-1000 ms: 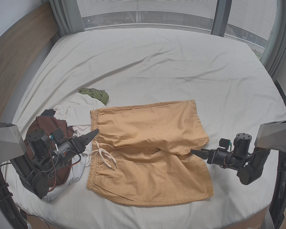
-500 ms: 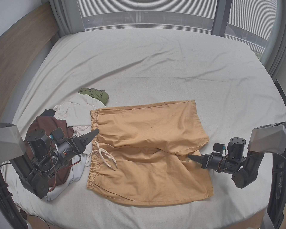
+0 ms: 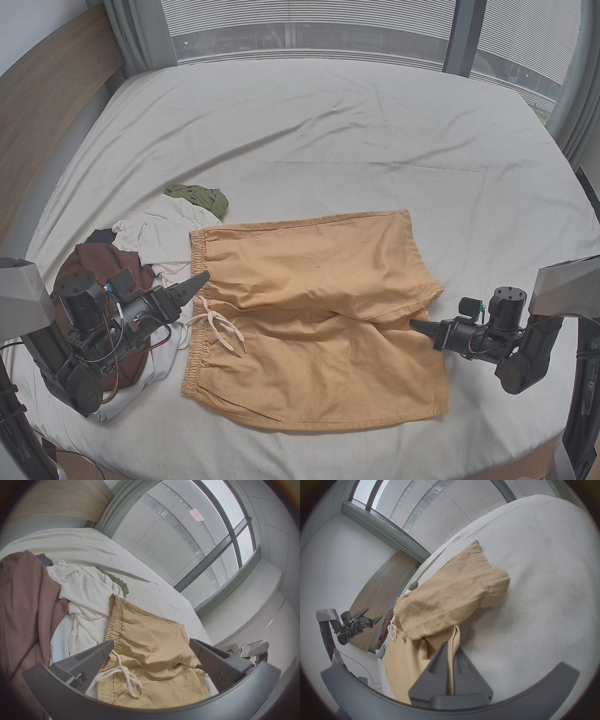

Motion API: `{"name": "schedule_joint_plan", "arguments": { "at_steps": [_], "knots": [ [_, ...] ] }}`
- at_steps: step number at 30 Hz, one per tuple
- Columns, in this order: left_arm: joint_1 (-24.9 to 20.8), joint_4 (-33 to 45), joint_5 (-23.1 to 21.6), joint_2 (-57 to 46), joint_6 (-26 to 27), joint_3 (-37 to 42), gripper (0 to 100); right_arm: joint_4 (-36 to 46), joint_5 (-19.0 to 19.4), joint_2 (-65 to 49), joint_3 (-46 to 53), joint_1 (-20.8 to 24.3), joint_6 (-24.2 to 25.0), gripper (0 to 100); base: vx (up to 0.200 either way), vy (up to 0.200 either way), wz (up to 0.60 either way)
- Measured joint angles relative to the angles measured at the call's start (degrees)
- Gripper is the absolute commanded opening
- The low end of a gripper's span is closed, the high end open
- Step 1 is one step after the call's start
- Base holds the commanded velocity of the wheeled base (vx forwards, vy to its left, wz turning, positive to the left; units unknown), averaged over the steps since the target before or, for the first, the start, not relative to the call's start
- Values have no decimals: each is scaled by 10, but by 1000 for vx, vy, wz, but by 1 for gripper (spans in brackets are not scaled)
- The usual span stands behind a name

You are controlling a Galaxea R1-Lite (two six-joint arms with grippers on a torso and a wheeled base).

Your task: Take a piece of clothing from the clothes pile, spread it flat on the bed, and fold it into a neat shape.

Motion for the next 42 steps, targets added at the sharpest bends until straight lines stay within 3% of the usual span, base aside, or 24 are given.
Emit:
{"name": "schedule_joint_plan", "arguments": {
  "at_steps": [15,36,37,42],
  "knots": [
    [1,0,1,2,0,2,100,-1,-1,-15,21,-27,-8,0,0,0,0],
    [-1,0,0,3,1,24,100,-1,-1,-19,34,-29,-8,0,0,0,0],
    [-2,0,-1,3,1,26,100,-1,-1,-19,34,-29,-8,100,0,0,0],
    [-6,0,-9,3,1,47,100,-13,-1,-20,32,-29,-8,100,0,0,0]
  ]
}}
